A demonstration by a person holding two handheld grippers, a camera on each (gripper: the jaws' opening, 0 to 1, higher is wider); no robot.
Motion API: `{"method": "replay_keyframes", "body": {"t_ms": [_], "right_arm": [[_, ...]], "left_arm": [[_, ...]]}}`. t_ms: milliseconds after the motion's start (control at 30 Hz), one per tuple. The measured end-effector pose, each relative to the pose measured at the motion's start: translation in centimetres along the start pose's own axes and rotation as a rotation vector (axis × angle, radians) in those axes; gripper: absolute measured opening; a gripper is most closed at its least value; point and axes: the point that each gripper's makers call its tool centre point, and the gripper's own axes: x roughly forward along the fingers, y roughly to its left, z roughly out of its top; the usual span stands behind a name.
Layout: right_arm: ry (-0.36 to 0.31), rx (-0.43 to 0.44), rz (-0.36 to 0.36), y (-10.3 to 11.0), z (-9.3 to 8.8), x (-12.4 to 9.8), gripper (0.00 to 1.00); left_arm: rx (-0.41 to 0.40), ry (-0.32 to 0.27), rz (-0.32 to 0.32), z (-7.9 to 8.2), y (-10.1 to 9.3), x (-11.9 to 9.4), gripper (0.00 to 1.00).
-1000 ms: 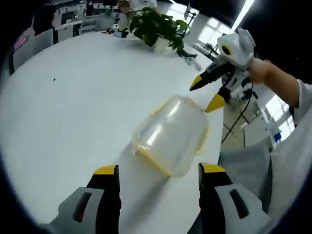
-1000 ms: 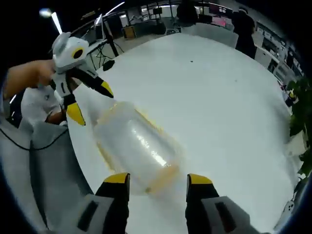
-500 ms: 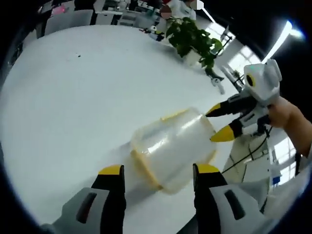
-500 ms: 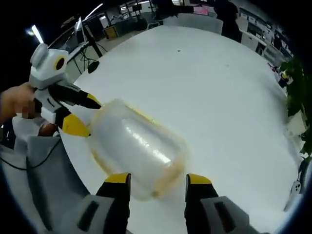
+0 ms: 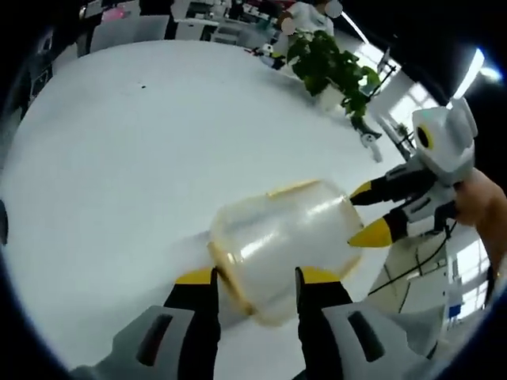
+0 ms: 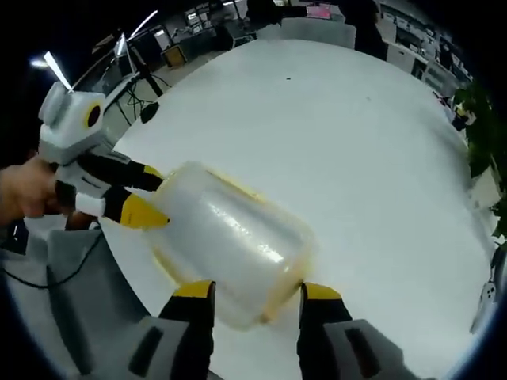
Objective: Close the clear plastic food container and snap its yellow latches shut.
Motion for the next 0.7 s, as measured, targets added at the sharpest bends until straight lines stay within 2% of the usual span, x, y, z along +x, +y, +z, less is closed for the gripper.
{"method": "replay_keyframes", "body": {"t_ms": [100, 233, 300, 333, 367, 400, 433, 533, 700], "right_arm": [[0.018, 0.019, -0.017, 0.17, -0.12, 0.06, 0.41], [0.027, 0.022, -0.028, 0.79, -0.15, 0.31, 0.45], [0.031, 0.034, -0.024, 0.75, -0.12, 0.33, 0.43], [0.028, 0.066, -0.015, 0.69, -0.26, 0.45, 0.42], [0.043, 0.107, -0.056, 0.12, -0.42, 0.16, 0.42], [0.044, 0.079, -0.019, 0.67, -0.2, 0.26, 0.41], [0.038, 0.085, -0.018, 0.6, -0.1, 0.28, 0.4], [0.041, 0.076, -0.015, 0.68, -0.05, 0.25, 0.41], [0.034, 0.078, -0.006, 0.58, -0.13, 0.25, 0.41]], "left_arm": [[-0.046, -0.063, 0.043, 0.15, -0.12, 0.13, 0.36], [-0.09, -0.082, 0.051, 0.05, -0.11, 0.2, 0.34], [-0.092, -0.082, 0.061, -0.04, -0.04, 0.43, 0.32], [-0.139, -0.092, 0.058, -0.04, -0.19, 0.42, 0.32], [-0.1, -0.073, 0.051, -0.31, -0.05, 0.26, 0.32], [-0.102, -0.065, 0.065, -0.32, 0.04, 0.49, 0.31], [-0.141, -0.077, 0.077, -0.25, 0.03, 0.58, 0.31], [-0.1, -0.08, 0.062, -0.04, -0.1, 0.35, 0.32], [-0.089, -0.073, 0.046, 0.13, -0.07, 0.46, 0.34]]}}
